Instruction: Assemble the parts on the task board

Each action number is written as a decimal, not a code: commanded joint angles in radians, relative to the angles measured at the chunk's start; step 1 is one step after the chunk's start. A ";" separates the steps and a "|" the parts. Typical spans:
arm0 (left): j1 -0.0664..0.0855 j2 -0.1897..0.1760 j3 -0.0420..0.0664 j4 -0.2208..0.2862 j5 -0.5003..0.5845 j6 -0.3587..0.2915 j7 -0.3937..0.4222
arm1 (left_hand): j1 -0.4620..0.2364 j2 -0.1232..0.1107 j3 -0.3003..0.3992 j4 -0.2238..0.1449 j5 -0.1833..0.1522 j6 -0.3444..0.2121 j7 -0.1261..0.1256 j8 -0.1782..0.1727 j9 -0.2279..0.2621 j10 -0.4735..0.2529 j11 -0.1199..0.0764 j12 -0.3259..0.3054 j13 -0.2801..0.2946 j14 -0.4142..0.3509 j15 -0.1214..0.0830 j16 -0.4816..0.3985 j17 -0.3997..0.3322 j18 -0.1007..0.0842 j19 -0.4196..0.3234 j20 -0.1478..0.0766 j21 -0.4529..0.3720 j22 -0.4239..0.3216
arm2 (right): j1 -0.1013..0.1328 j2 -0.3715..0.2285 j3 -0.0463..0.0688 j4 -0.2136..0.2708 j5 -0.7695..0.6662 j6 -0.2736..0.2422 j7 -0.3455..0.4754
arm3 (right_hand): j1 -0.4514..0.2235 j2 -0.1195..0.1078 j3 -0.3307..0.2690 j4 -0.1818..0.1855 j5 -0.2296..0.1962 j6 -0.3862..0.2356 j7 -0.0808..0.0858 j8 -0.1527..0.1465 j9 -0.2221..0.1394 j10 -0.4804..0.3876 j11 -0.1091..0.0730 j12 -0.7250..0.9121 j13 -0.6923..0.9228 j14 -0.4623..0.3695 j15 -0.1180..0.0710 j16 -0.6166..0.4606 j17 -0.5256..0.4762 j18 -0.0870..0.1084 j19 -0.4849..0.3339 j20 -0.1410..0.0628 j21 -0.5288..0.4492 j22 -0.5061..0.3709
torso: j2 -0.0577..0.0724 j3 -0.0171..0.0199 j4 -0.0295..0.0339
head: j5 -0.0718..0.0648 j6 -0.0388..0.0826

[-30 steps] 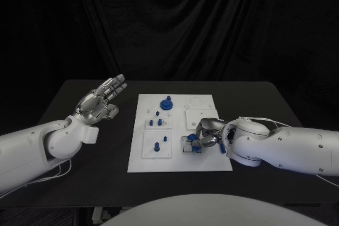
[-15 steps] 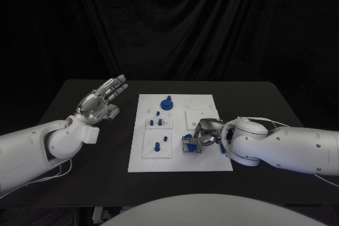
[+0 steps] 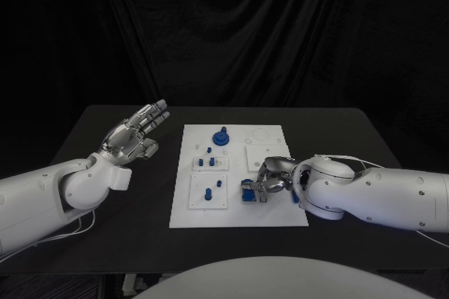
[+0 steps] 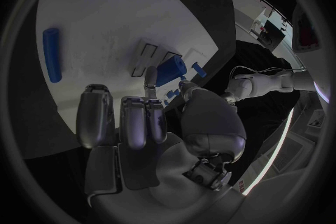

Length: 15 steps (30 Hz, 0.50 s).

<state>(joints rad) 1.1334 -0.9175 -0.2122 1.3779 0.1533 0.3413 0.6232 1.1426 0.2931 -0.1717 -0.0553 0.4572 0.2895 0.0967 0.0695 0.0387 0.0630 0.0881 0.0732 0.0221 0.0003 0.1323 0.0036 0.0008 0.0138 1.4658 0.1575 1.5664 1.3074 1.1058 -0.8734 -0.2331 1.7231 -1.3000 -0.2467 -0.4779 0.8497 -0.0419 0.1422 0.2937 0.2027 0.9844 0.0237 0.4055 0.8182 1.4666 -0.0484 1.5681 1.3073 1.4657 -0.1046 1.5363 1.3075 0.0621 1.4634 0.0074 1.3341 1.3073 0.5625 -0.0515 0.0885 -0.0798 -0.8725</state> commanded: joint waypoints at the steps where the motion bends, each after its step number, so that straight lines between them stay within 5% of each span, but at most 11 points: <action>1: -0.002 0.001 0.001 0.001 -0.001 0.014 0.005 | 0.005 -0.001 0.006 0.002 0.003 0.001 0.005 0.007 0.002 0.000 0.008 0.007 0.001 0.000 0.007 -0.004 -0.001 -0.014 0.105 0.006 0.004 0.263 | -0.002 -0.010 0.000 0.004 -0.003 -0.033 -0.001 | -0.012 -0.001 -0.008 0.000 -0.007 -0.001 0.005 -0.005 0.002 0.104 0.007 0.003 0.263 0.089 0.004 -0.005 0.184 -0.005 0.016 0.004 -0.004 0.188 | 0.000 0.0003 0.0003 | 0.000 0.000; 7: -0.002 -0.002 0.001 0.001 -0.001 0.011 0.004 | 0.006 -0.001 0.007 0.001 0.005 0.002 0.006 0.007 0.002 0.000 0.008 0.007 0.001 0.000 0.007 -0.004 -0.001 -0.014 0.105 0.006 0.004 0.263 | -0.001 -0.039 0.001 0.027 -0.010 -0.056 0.018 | 0.075 -0.014 -0.008 -0.012 0.078 0.005 0.002 -0.010 0.011 0.104 0.004 0.003 0.263 0.091 0.002 -0.001 0.190 -0.006 0.019 0.002 0.003 0.190 | -0.001 -0.0004 -0.0005 | 0.003 0.000; 15: -0.003 -0.002 0.001 0.001 -0.001 0.012 0.002 | 0.007 -0.001 0.008 0.000 0.006 0.002 0.007 0.007 0.002 0.000 0.008 0.007 0.001 0.000 0.007 -0.004 -0.001 -0.014 0.105 0.006 0.004 0.263 | -0.001 -0.063 0.000 0.063 -0.012 -0.030 0.026 | 0.102 -0.026 -0.022 -0.006 0.050 0.007 0.003 -0.013 0.017 0.104 0.005 0.003 0.263 0.090 0.003 -0.002 0.188 -0.007 0.020 0.003 0.005 0.190 | 0.000 0.0000 -0.0003 | 0.003 0.000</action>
<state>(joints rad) 1.1324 -0.9200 -0.2122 1.3778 0.1531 0.3417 0.6187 1.1426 0.2931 -0.1717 -0.0553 0.4572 0.2895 0.0967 0.0735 0.0391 0.0629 0.0881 0.0766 0.0220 0.0003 0.1323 0.0036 0.0011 0.0139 1.4658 0.1574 1.5664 1.3074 1.1058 -0.9315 -0.2328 1.7786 -1.3033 -0.2719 -0.4638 0.9431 -0.0659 0.1254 0.2884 0.2577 0.9844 0.0237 0.3949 0.8336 1.4665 -0.0483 1.5681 1.3080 1.4658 -0.1046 1.5363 1.3074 0.0621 1.4634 0.0074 1.3341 1.3073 0.5620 -0.0516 0.0879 -0.0771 -0.8725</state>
